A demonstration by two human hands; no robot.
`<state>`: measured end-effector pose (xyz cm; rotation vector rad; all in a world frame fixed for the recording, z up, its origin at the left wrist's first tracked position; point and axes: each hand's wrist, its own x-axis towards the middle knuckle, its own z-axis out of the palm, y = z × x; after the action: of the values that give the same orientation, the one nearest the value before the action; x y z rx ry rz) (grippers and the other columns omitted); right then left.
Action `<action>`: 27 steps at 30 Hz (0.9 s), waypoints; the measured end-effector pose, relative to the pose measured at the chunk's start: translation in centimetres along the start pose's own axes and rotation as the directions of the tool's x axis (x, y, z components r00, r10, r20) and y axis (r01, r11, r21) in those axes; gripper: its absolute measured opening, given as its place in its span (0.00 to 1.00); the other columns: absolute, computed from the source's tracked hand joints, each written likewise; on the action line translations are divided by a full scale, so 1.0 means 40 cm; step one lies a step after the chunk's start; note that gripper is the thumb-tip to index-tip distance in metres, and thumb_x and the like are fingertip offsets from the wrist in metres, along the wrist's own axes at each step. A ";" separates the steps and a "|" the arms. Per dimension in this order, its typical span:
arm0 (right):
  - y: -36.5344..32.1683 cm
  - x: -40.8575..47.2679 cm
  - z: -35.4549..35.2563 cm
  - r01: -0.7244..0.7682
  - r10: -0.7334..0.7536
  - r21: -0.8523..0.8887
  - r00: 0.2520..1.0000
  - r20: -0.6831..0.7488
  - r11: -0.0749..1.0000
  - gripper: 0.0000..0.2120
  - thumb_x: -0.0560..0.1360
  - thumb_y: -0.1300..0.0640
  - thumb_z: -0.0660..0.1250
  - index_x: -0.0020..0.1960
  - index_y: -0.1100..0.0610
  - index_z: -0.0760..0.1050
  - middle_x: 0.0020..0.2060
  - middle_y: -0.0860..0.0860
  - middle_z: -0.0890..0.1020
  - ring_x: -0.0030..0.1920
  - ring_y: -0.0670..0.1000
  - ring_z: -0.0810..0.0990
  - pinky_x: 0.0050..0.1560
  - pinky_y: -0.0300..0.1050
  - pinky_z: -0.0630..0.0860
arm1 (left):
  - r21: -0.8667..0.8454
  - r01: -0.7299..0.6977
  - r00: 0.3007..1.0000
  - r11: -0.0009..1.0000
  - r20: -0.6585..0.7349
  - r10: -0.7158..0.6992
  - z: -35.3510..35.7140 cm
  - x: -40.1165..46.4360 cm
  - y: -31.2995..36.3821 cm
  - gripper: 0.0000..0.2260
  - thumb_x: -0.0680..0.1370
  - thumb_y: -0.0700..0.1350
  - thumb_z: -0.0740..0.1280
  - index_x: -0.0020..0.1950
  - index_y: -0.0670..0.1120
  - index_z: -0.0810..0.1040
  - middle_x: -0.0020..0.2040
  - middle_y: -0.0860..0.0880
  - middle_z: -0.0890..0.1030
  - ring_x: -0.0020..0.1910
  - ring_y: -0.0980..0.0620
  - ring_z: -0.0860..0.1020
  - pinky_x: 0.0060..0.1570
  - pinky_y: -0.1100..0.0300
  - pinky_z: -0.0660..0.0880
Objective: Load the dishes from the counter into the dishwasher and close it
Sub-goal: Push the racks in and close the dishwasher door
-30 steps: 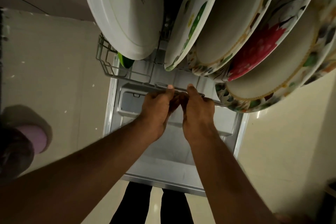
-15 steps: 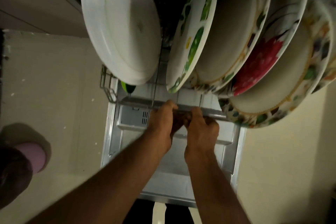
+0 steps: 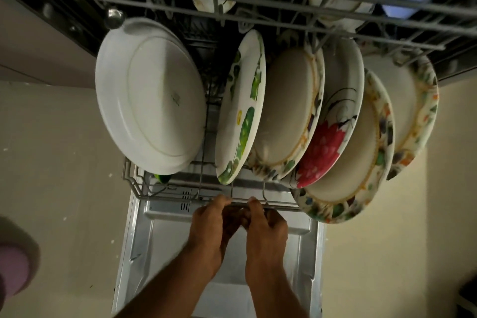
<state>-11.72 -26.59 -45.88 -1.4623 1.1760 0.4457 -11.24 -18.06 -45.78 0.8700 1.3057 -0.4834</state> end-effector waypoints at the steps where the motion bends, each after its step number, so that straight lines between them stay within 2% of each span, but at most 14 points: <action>1: -0.004 0.002 0.000 0.015 -0.015 0.002 1.000 0.009 1.000 0.14 0.81 0.51 0.71 0.45 0.61 0.83 0.37 0.51 0.87 0.38 0.48 0.87 0.37 0.36 0.79 | -0.011 -0.009 1.000 1.000 0.008 0.009 0.003 0.002 0.004 0.11 0.83 0.41 0.65 0.56 0.33 0.81 0.50 0.33 0.85 0.44 0.41 0.85 0.51 0.49 0.82; 7: -0.088 0.041 0.027 0.108 -0.118 0.096 0.988 0.098 0.989 0.14 0.81 0.50 0.71 0.49 0.61 0.84 0.42 0.52 0.89 0.44 0.50 0.89 0.43 0.38 0.83 | -0.057 -0.089 0.995 0.994 0.049 0.092 0.056 0.031 0.069 0.14 0.81 0.45 0.70 0.60 0.36 0.81 0.53 0.37 0.87 0.52 0.41 0.87 0.52 0.51 0.83; 11: -0.150 0.088 0.085 0.065 -0.069 0.047 0.993 0.091 0.997 0.16 0.81 0.49 0.72 0.47 0.63 0.83 0.40 0.54 0.88 0.42 0.51 0.88 0.41 0.41 0.82 | -0.013 -0.104 0.994 0.995 0.034 0.104 0.085 0.069 0.157 0.17 0.82 0.48 0.70 0.61 0.33 0.81 0.51 0.35 0.86 0.51 0.40 0.86 0.53 0.50 0.83; 13: -0.184 0.111 0.108 0.029 -0.033 0.065 0.998 0.057 0.997 0.14 0.81 0.50 0.71 0.48 0.62 0.81 0.42 0.55 0.87 0.45 0.53 0.87 0.48 0.48 0.84 | -0.027 -0.093 0.990 0.995 0.103 0.095 0.103 0.075 0.198 0.16 0.83 0.45 0.69 0.61 0.32 0.79 0.52 0.34 0.86 0.52 0.40 0.87 0.49 0.52 0.85; 15: -0.235 0.133 0.128 0.002 -0.013 0.162 0.998 0.064 0.987 0.10 0.82 0.53 0.71 0.48 0.60 0.79 0.45 0.56 0.86 0.48 0.53 0.87 0.54 0.51 0.84 | -0.079 -0.102 0.981 0.992 0.158 0.114 0.133 0.075 0.240 0.12 0.84 0.41 0.68 0.61 0.32 0.77 0.57 0.32 0.84 0.54 0.39 0.86 0.50 0.52 0.85; 17: -0.288 0.153 0.143 -0.014 -0.014 0.280 0.995 0.095 0.960 0.05 0.83 0.59 0.68 0.49 0.59 0.78 0.48 0.57 0.85 0.48 0.52 0.86 0.53 0.48 0.85 | -0.116 -0.130 0.965 0.985 0.213 0.152 0.168 0.074 0.282 0.06 0.84 0.36 0.65 0.59 0.34 0.77 0.57 0.32 0.82 0.54 0.39 0.83 0.57 0.50 0.83; 19: -0.344 0.182 0.147 0.039 -0.091 0.314 0.984 0.154 0.949 0.06 0.84 0.62 0.64 0.49 0.60 0.79 0.49 0.56 0.84 0.47 0.51 0.83 0.51 0.44 0.82 | -0.079 -0.213 0.938 0.974 0.264 0.226 0.194 0.078 0.325 0.05 0.84 0.33 0.63 0.56 0.39 0.77 0.52 0.39 0.83 0.50 0.45 0.81 0.58 0.52 0.81; 21: -0.396 0.221 0.141 0.065 -0.110 0.165 0.953 0.282 0.984 0.09 0.85 0.64 0.61 0.56 0.64 0.79 0.52 0.62 0.82 0.50 0.53 0.78 0.62 0.50 0.79 | -0.026 -0.293 0.912 0.956 0.292 0.287 0.207 0.082 0.363 0.07 0.83 0.32 0.62 0.54 0.41 0.77 0.49 0.44 0.81 0.49 0.49 0.80 0.57 0.53 0.79; 22: -0.417 0.228 0.136 -0.007 -0.055 0.167 0.930 0.364 0.986 0.08 0.84 0.67 0.60 0.59 0.67 0.77 0.53 0.65 0.80 0.52 0.54 0.77 0.68 0.55 0.77 | -0.018 -0.304 0.905 0.952 0.306 0.295 0.207 0.081 0.378 0.07 0.83 0.31 0.62 0.55 0.41 0.76 0.50 0.44 0.80 0.50 0.49 0.79 0.59 0.52 0.79; 23: -0.434 0.222 0.138 -0.010 -0.082 0.215 0.906 0.416 0.977 0.08 0.82 0.71 0.60 0.57 0.65 0.76 0.52 0.63 0.79 0.52 0.54 0.77 0.69 0.56 0.77 | -0.011 -0.312 0.899 0.950 0.321 0.299 0.204 0.080 0.386 0.07 0.82 0.31 0.62 0.56 0.41 0.76 0.50 0.44 0.79 0.51 0.49 0.79 0.61 0.51 0.79; 25: -0.456 0.236 0.124 0.004 -0.088 0.211 0.915 0.393 0.978 0.10 0.80 0.73 0.62 0.51 0.59 0.75 0.48 0.57 0.78 0.53 0.52 0.78 0.64 0.53 0.81 | 0.015 -0.323 0.893 0.946 0.336 0.300 0.182 0.077 0.386 0.08 0.82 0.30 0.62 0.56 0.40 0.76 0.53 0.44 0.78 0.54 0.49 0.78 0.64 0.49 0.78; 26: -0.459 0.238 0.120 0.020 -0.098 0.185 0.900 0.425 0.982 0.11 0.80 0.72 0.62 0.49 0.57 0.74 0.47 0.55 0.78 0.55 0.53 0.77 0.65 0.53 0.80 | 0.029 -0.326 0.892 0.945 0.342 0.297 0.166 0.075 0.376 0.08 0.82 0.30 0.62 0.57 0.40 0.76 0.54 0.44 0.78 0.56 0.49 0.77 0.65 0.49 0.78; 27: -0.460 0.225 0.115 0.084 -0.115 0.088 0.880 0.460 0.993 0.11 0.81 0.70 0.62 0.49 0.56 0.74 0.47 0.53 0.77 0.58 0.54 0.75 0.68 0.55 0.78 | 0.035 -0.318 0.896 0.947 0.339 0.288 0.149 0.076 0.361 0.09 0.83 0.30 0.62 0.58 0.40 0.76 0.57 0.43 0.78 0.58 0.49 0.78 0.66 0.48 0.78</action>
<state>9.14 -28.91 -44.87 -1.2582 0.7197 0.6394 3.96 -13.48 -44.56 1.0004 0.8269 -0.4197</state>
